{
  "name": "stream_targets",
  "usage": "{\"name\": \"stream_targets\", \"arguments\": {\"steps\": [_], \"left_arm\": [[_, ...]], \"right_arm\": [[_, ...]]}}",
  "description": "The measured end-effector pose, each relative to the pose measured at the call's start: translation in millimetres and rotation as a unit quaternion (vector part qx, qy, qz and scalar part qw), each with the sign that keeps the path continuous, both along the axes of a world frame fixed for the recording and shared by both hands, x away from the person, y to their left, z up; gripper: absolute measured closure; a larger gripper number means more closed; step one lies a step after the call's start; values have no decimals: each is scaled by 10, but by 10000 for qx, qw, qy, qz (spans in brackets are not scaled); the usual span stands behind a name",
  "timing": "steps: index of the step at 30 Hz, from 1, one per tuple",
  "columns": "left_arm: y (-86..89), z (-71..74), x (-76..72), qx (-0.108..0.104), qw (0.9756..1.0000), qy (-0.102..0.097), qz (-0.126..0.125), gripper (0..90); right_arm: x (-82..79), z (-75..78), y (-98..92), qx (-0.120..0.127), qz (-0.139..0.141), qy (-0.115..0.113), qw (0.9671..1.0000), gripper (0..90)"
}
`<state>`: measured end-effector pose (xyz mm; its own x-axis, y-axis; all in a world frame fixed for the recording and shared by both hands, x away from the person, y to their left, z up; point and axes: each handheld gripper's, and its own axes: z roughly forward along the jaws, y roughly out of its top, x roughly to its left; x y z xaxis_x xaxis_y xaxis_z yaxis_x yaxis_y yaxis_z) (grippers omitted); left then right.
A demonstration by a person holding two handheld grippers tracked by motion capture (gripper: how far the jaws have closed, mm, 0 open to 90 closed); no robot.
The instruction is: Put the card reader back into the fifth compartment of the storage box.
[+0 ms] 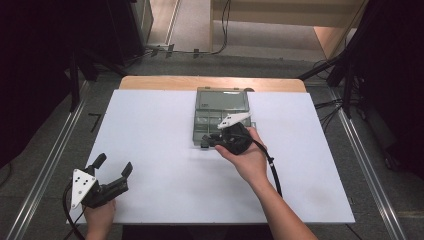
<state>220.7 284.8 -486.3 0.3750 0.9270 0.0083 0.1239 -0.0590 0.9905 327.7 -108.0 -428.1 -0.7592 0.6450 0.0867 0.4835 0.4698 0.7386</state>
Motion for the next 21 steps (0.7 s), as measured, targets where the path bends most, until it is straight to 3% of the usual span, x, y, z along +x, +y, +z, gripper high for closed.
{"name": "stream_targets", "arguments": {"steps": [21], "left_arm": [[1, 0, 7, -13, 10000, -1, -4, 116]], "right_arm": [[231, -30, 76, -101, -130, 50, 9999, 711]]}}
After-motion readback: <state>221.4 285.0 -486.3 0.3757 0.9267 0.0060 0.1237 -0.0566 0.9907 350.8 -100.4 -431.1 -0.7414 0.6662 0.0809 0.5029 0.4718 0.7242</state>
